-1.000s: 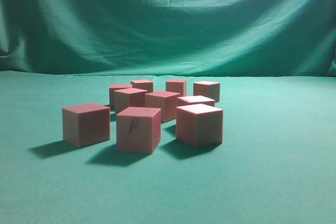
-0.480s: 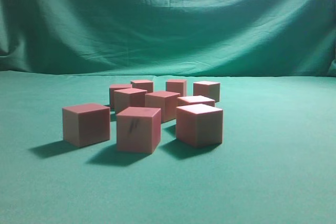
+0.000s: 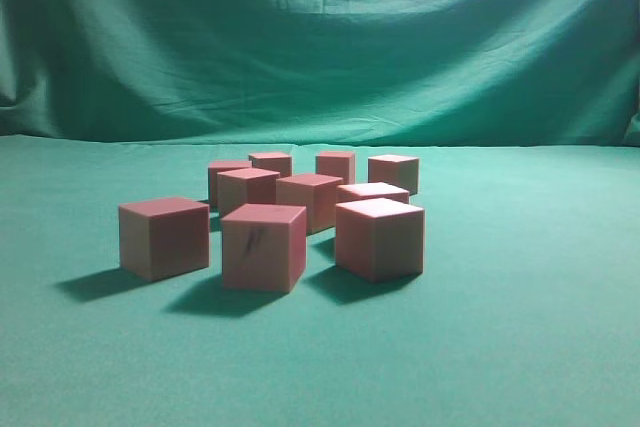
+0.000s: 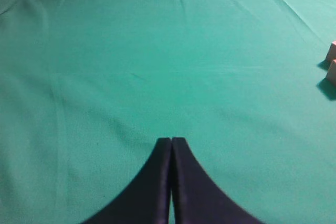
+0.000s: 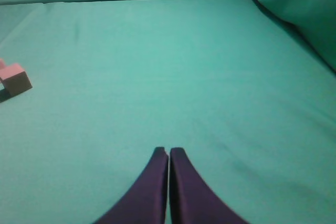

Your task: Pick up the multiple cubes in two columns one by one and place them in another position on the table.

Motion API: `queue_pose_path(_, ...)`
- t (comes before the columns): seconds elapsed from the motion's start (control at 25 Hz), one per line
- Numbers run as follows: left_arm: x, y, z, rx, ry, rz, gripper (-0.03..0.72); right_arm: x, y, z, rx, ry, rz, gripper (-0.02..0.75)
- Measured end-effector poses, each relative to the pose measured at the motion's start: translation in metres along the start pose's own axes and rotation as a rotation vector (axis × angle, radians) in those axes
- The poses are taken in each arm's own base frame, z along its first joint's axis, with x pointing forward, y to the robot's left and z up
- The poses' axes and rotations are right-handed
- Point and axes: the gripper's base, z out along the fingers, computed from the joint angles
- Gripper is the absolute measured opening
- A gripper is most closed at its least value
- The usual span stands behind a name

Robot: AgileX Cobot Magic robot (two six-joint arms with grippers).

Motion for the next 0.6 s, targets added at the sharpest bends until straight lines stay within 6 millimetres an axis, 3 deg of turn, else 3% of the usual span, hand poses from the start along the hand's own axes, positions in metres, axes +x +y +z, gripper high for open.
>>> queue_pose_path(0.6, 0.0000, 0.0000, 0.0000, 0.000, 0.000, 0.000, 0.000, 0.0000, -0.0001, 0.0000, 0.001, 0.000, -0.002, 0.000)
